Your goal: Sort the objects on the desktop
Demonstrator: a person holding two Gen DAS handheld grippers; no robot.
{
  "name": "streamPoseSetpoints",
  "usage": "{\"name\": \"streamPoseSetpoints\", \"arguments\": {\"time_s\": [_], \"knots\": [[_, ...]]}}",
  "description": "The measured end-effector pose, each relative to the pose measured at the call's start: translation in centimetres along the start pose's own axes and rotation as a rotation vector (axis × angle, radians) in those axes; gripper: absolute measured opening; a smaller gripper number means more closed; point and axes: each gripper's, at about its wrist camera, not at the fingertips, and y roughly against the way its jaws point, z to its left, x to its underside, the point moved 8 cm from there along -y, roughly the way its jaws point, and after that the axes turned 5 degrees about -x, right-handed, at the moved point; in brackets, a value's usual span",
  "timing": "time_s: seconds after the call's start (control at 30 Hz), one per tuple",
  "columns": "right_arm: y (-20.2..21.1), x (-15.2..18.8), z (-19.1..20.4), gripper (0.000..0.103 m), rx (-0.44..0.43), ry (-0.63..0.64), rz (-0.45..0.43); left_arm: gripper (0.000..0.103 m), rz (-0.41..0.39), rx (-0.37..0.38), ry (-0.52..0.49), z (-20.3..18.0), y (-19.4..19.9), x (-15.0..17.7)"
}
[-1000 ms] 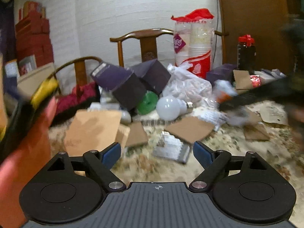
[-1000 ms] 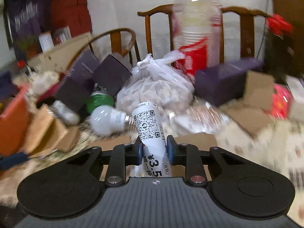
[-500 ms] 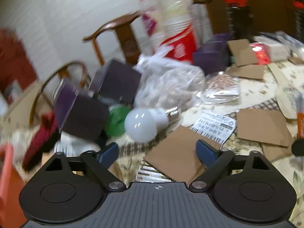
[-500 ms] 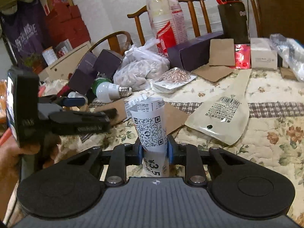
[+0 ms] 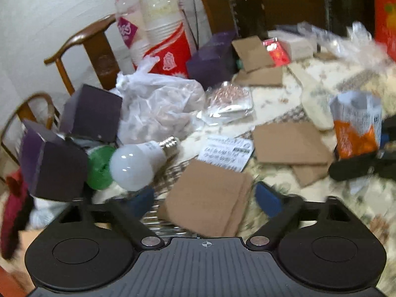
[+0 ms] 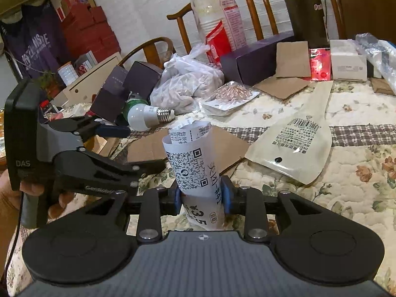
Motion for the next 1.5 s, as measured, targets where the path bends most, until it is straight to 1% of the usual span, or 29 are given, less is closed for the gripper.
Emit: {"name": "streamPoseSetpoints", "arguments": {"time_s": [0.03,0.07,0.1,0.13,0.2,0.23,0.27,0.3,0.33,0.37,0.4,0.5,0.57,0.63,0.7,0.8,0.97,1.03,1.17,1.4,1.5], "knots": [[0.0,0.0,0.0,0.037,0.000,-0.001,0.000,0.058,0.002,0.026,0.038,0.1,0.1,-0.1],[0.0,0.1,0.0,0.037,-0.002,-0.001,-0.001,0.046,-0.005,0.004,0.064,0.1,0.4,-0.1],[0.0,0.1,0.1,0.037,-0.001,0.003,-0.002,0.042,-0.013,-0.014,0.063,-0.1,0.7,0.0],[0.0,0.2,0.1,0.037,0.003,0.011,-0.003,0.035,-0.026,-0.026,0.053,-0.4,1.2,0.2],[-0.1,0.3,0.3,0.038,0.009,0.019,-0.006,0.033,-0.033,-0.060,0.069,-0.9,2.0,0.8],[-0.1,0.3,0.3,0.038,0.013,0.021,-0.008,0.025,-0.040,-0.057,0.101,-1.1,2.7,1.1],[0.0,0.4,0.4,0.038,0.015,0.023,-0.009,0.013,-0.054,-0.046,0.125,-1.2,3.5,1.3],[0.0,0.4,0.5,0.038,0.015,0.025,-0.009,0.013,-0.070,-0.035,0.151,-1.4,4.3,1.4],[0.0,0.5,0.7,0.038,0.013,0.029,-0.007,0.012,-0.086,-0.040,0.186,-1.5,5.2,1.7],[0.1,0.6,0.9,0.038,0.013,0.034,-0.005,0.009,-0.091,-0.045,0.211,-1.4,5.7,2.0],[0.1,0.8,1.2,0.037,0.011,0.039,-0.001,0.008,-0.094,-0.049,0.232,-1.4,6.1,2.3],[0.2,1.3,2.0,0.036,0.001,0.051,0.009,0.005,-0.108,-0.086,0.284,-0.7,7.2,3.1],[0.3,1.6,2.6,0.036,-0.025,0.029,0.019,0.001,-0.110,-0.108,0.329,0.2,7.9,3.6],[0.5,2.0,3.4,0.036,-0.056,0.013,0.031,0.000,-0.123,-0.119,0.358,1.0,8.8,3.9],[0.8,2.3,4.2,0.035,-0.072,0.024,0.032,0.000,-0.138,-0.131,0.382,1.6,9.8,4.3],[1.6,2.5,5.4,0.035,-0.093,0.033,0.019,0.000,-0.161,-0.114,0.407,2.0,11.7,4.8],[2.6,2.6,6.7,0.035,-0.121,0.035,0.008,0.000,-0.194,-0.096,0.419,1.6,14.3,5.6],[2.8,2.7,6.9,0.035,-0.118,0.033,0.004,0.000,-0.200,-0.075,0.425,1.2,15.2,6.0],[2.9,3.1,6.7,0.035,-0.106,0.029,0.007,0.000,-0.223,-0.056,0.429,0.3,17.2,7.0],[3.3,3.9,8.3,0.035,-0.126,0.056,0.020,0.000,-0.264,-0.050,0.398,-1.2,20.2,7.5],[3.4,4.3,9.2,0.035,-0.130,0.073,0.031,0.000,-0.251,-0.054,0.383,-1.6,20.4,7.8]]}}
